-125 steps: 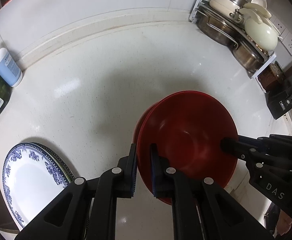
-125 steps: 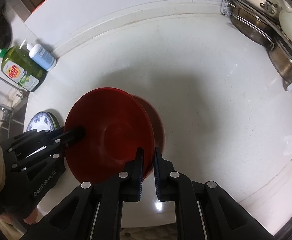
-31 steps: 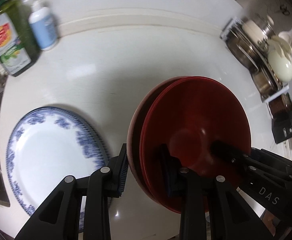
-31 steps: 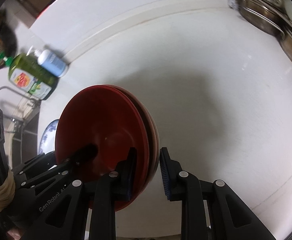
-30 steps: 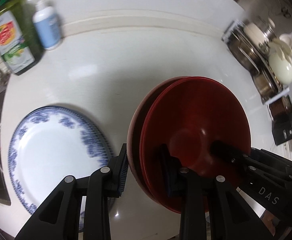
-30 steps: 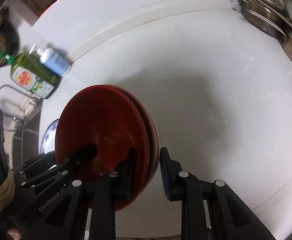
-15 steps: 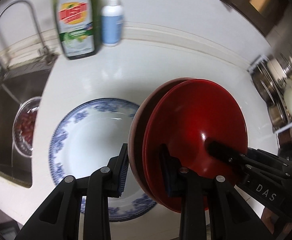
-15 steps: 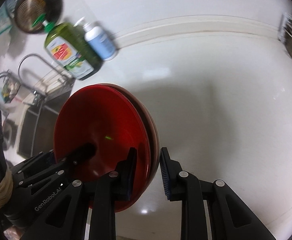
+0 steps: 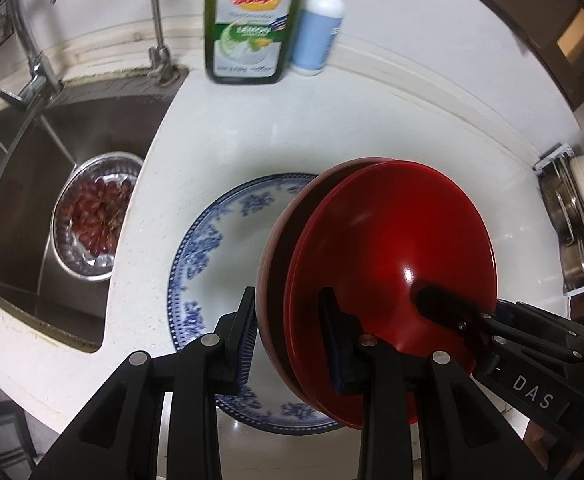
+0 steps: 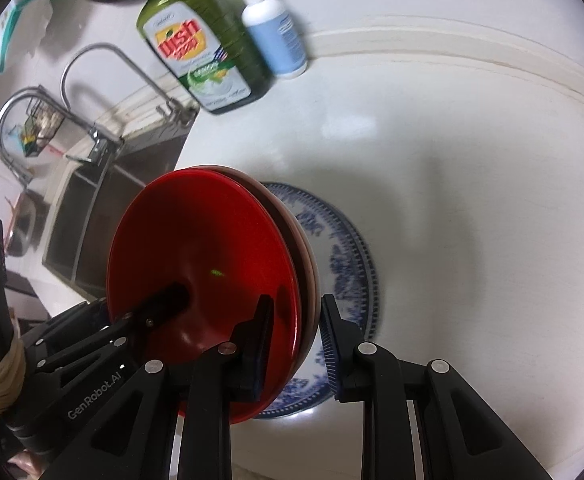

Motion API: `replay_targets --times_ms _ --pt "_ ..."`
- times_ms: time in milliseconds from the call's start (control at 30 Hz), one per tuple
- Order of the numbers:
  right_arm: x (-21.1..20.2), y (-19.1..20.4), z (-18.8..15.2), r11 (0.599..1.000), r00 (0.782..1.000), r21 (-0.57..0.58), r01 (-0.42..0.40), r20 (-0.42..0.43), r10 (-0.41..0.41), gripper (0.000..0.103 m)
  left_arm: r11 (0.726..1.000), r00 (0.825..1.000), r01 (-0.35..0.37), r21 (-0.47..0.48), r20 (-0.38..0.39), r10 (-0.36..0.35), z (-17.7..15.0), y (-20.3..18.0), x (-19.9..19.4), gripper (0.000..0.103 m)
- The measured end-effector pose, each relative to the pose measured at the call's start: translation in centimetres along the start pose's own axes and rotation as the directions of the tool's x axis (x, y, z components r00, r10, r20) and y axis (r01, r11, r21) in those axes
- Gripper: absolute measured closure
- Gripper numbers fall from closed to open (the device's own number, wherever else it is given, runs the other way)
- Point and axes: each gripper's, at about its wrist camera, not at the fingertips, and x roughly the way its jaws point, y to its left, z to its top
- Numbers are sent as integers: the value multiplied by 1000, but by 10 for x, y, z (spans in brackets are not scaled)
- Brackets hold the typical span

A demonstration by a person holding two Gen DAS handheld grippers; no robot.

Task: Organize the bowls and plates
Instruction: 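Lift the nested bowls and carry them over the blue-and-white plates, then lower the nested bowls onto the plates and open both grippers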

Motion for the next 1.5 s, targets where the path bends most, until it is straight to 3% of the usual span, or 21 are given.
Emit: replay_targets --times_ms 633,1000,1200,1267,1400,1500 --pt "32 10 -1 999 996 2 35 -87 -35 78 1000 996 4 -12 -89 -5 1 12 31 73" --pt "35 12 -4 999 996 -13 52 -78 -53 76 1000 997 20 8 -75 -20 -1 12 31 73" --pt "29 12 -6 999 999 -14 46 -26 -46 75 998 998 -47 44 31 46 -1 11 14 49" --pt "22 13 -7 998 999 -18 53 6 -53 60 997 994 -63 46 89 59 -4 11 1 44" --pt "-7 17 -18 993 987 -35 109 120 -104 57 996 973 -80 38 222 70 -17 6 -30 26" --pt "-30 16 -31 989 967 -27 144 218 -135 45 992 941 -117 50 324 95 -32 -5 -52 21"
